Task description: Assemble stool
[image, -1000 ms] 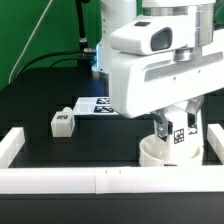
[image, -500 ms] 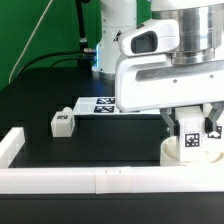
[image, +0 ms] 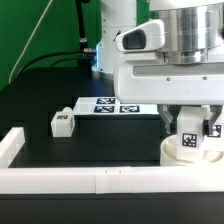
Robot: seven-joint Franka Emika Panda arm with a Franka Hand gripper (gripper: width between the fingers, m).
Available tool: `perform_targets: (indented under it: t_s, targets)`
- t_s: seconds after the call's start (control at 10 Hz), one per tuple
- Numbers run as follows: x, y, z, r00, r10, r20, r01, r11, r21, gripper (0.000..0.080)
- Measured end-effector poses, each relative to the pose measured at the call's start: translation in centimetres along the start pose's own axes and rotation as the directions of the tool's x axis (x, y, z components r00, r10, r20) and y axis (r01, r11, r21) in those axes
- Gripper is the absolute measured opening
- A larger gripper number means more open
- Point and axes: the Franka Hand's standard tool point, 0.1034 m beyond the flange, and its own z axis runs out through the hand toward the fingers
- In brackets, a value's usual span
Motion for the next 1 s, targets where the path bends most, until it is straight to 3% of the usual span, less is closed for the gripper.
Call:
perform_targets:
  t_s: [0.2,0.4,0.8,0.9,1.0]
  targets:
    - [-0.3,0.1,0.0,0.962,0.272,-0.021,-0.271,0.962,0.012,0.0337]
    - [-0.6,0.9,-0.1,0.825,0.565,0.005,-0.562,0.821,0.102,0.0337]
    - [-1.1,0.6,0.0,0.696,0.716,0.057,-0.717,0.689,0.101,0.0337]
    - [-1.4,0.3,0.1,0.635,0.769,0.069,-0.772,0.629,0.095,0.0337]
    - [-2.4,-0.9,0.4,0.47,0.878,0.091,-0.882,0.464,0.076,0.0337]
